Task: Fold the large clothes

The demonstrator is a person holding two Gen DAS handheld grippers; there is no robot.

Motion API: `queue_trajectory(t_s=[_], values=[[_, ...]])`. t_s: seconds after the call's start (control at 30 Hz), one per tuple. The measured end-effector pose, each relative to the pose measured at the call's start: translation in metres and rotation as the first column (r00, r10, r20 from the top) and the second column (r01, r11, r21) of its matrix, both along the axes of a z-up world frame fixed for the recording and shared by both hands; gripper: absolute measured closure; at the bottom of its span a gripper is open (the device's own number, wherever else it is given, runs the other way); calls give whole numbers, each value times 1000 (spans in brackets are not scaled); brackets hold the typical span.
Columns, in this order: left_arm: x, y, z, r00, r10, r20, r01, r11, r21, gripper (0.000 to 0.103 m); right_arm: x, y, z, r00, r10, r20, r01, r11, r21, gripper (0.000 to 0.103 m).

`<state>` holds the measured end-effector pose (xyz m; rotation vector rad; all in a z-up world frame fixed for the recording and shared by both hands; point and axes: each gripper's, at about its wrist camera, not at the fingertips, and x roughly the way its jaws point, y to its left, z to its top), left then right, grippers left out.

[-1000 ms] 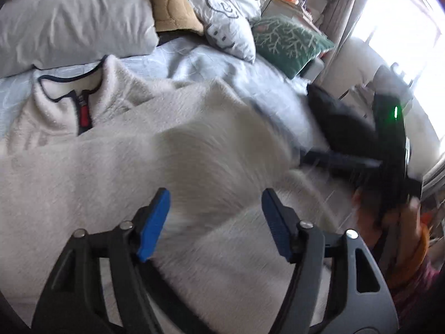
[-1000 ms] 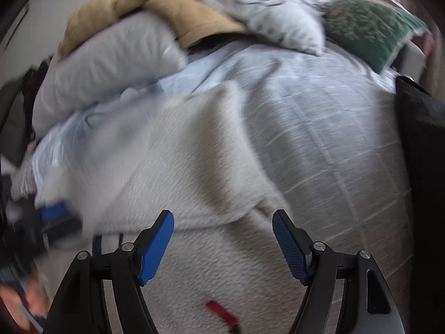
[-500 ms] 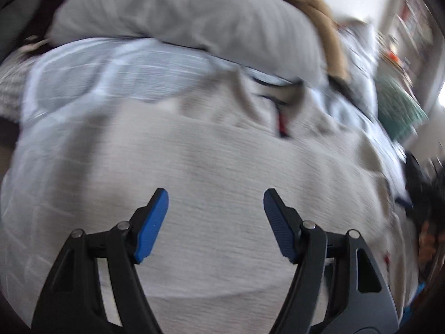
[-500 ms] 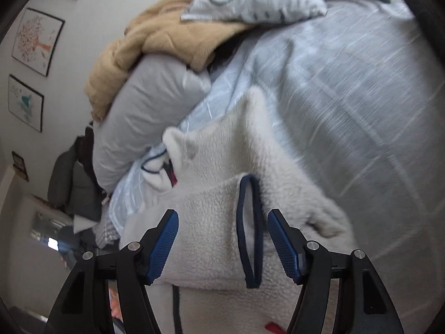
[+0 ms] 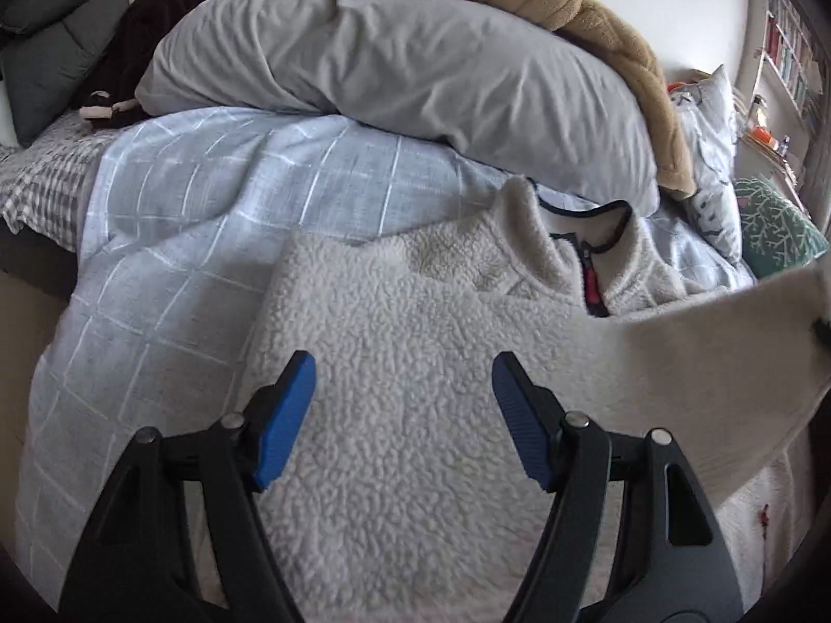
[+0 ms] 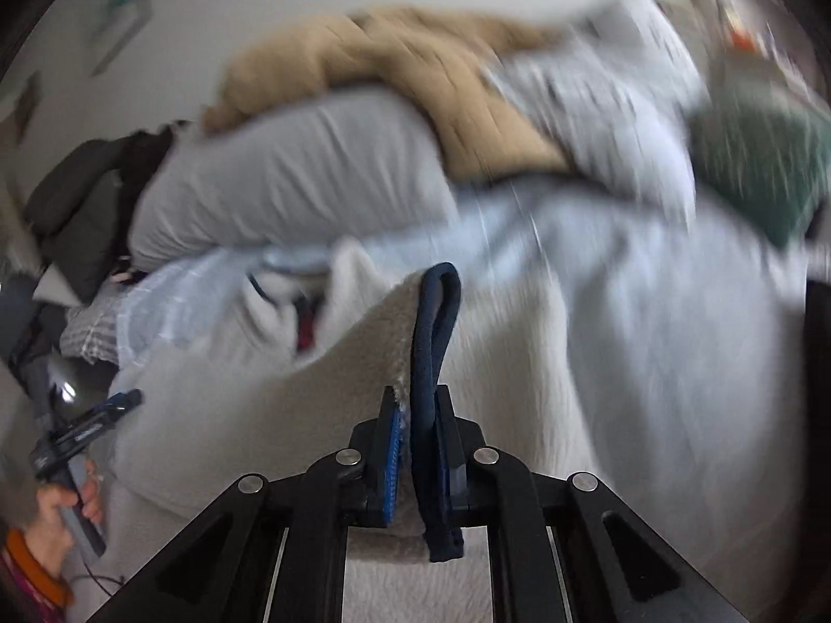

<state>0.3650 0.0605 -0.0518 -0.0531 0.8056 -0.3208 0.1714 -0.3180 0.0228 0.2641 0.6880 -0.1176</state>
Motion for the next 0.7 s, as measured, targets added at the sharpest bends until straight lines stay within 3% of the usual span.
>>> queue_trajectory(t_s=[0.07,0.13,0.2,0.27,0.3,0.37,0.5,0.6,0.7], values=[[2,0,-14,1000,16,-24,-16,1000,0,32,5,-1,4,999,7,40,-4,998,-67,92],[-1,-1,-34,998,9,-56,-8,1000,19,32,18,-14,-13,999,-45,-11,44,996,-81,90],[-10,-7,-44,999,0,-32,3,997,82,31,28,-32,-53,988,-115,-106,110,993,-52,90],[-10,-10,-36,999,-3,-42,7,995,97,32,34,-46,-98,954,-189,-232,174,981,-84,93],[-8,-10,-31,999,-3,-53,8,995,96,32,32,-49,-111,950,-184,-251,168,982,-86,93],[-6,-10,-18,999,-11,-37,14,996,86,32,26,-51,-108,962,-162,-218,144,985,-97,92],[3,-19,-4,1000,-15,22,12,994,110,32,20,-46,-64,974,-193,-123,180,978,-107,83],[8,-25,-13,1000,-19,8,18,995,101,32,22,-33,-48,985,-153,-80,144,983,-113,76],[9,-19,-37,1000,-4,-20,6,996,90,31,29,-11,-57,991,-90,-95,76,987,-139,68]])
